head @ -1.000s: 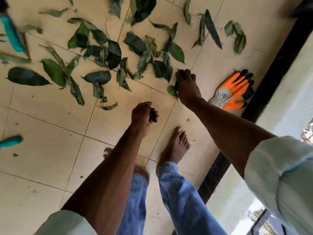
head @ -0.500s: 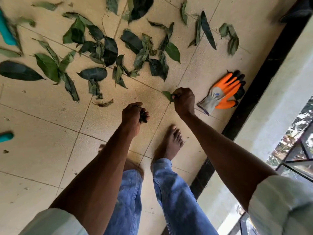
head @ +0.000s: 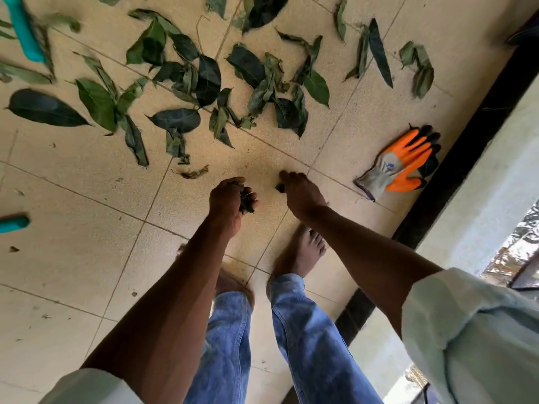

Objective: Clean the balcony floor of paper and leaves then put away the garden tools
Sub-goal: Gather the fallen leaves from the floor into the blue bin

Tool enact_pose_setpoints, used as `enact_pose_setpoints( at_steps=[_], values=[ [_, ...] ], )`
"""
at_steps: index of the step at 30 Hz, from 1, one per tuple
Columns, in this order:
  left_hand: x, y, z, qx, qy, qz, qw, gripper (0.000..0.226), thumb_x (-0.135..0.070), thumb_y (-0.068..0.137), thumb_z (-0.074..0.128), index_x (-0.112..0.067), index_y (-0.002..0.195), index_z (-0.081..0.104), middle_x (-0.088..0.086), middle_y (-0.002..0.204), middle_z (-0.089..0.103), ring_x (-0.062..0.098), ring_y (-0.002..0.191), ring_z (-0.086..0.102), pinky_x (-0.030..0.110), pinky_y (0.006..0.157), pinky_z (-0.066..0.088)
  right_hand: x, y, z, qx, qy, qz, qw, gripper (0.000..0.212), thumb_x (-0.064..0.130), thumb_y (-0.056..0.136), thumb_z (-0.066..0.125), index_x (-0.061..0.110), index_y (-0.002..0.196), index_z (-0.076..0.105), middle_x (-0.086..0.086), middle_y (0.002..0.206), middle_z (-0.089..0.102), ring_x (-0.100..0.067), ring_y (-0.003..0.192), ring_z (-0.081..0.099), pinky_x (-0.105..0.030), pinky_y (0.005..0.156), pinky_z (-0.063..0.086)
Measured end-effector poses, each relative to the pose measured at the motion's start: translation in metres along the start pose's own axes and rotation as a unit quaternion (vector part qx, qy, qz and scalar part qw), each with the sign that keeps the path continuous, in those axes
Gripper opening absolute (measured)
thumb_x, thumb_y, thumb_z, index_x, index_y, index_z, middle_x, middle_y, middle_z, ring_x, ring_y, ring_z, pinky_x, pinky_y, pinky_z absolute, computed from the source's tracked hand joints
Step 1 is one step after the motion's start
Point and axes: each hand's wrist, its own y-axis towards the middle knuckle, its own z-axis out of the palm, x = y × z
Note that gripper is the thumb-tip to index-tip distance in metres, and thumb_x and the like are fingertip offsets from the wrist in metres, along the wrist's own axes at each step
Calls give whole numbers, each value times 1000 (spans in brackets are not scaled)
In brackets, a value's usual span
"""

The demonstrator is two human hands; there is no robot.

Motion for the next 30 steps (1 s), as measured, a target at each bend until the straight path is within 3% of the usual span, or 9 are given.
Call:
enact_pose_setpoints(
  at_steps=[3,6,9,12,15,19,23,27,30],
  values=[
    [-6,-2,-4,-9,-9,-3,1000,23,1,98,36,-8,106,56,10,78,53,21,63,55,31,56,49,10,19,-27,-133,234,207,941,23,5,92,56,3,115,56,-12,103,65,-25,88,60,-32,75,54],
    [-12,-3,-4,-11,-20,-5,1000,24,1,99,36,-6,112,54,10,79,53,20,62,54,30,55,48,13,53,-61,-176,300,247,904,16,3,88,62,1,103,67,-5,97,64,-15,85,55,-5,61,39],
    [-18,-3,-2,-4,-24,0,1000,25,2,98,35,-6,114,52,10,78,51,20,61,53,30,54,46,11,92,-77,-188,251,256,915,18,12,84,67,13,102,70,-13,122,52,-25,107,48,-18,87,36],
    [-22,3,-1,-2,-20,3,1000,27,3,97,35,-6,116,52,10,77,51,20,60,53,31,54,45,13,115,-71,-151,198,280,927,19,17,86,64,18,104,70,-7,140,32,-28,122,32,-35,96,36],
    [-25,8,-3,-3,-23,0,1000,27,3,97,35,-7,115,52,10,78,52,20,61,53,31,55,46,20,106,-55,-152,117,220,956,21,7,86,61,10,106,66,-10,139,35,-30,121,34,-42,95,44],
    [-24,6,-11,-14,-30,-6,999,26,3,97,34,-6,113,52,11,79,52,20,63,54,31,56,46,25,59,-16,-110,53,15,992,43,-9,87,48,6,126,59,-14,126,53,-30,113,49,-41,92,50],
    [-16,-2,-28,-29,-28,-8,999,28,5,96,32,-8,102,57,11,79,50,19,60,53,28,47,45,34,10,14,-34,96,39,994,42,-4,89,51,13,127,56,-9,117,62,-24,107,59,-33,84,53],
    [-8,-17,-45,-48,-2,2,999,19,-2,97,41,-10,96,58,5,72,45,14,56,44,26,45,36,70,-20,3,-93,369,208,901,37,5,85,67,11,116,48,-9,110,65,-19,83,64,-20,56,52],
    [-8,-32,-54,-2,-1,-13,1000,27,-39,95,58,-12,96,62,3,72,53,14,60,48,29,52,38,110,-26,-16,-81,457,230,855,27,12,77,78,13,98,61,-3,98,67,-16,83,67,-24,63,55]
  ],
)
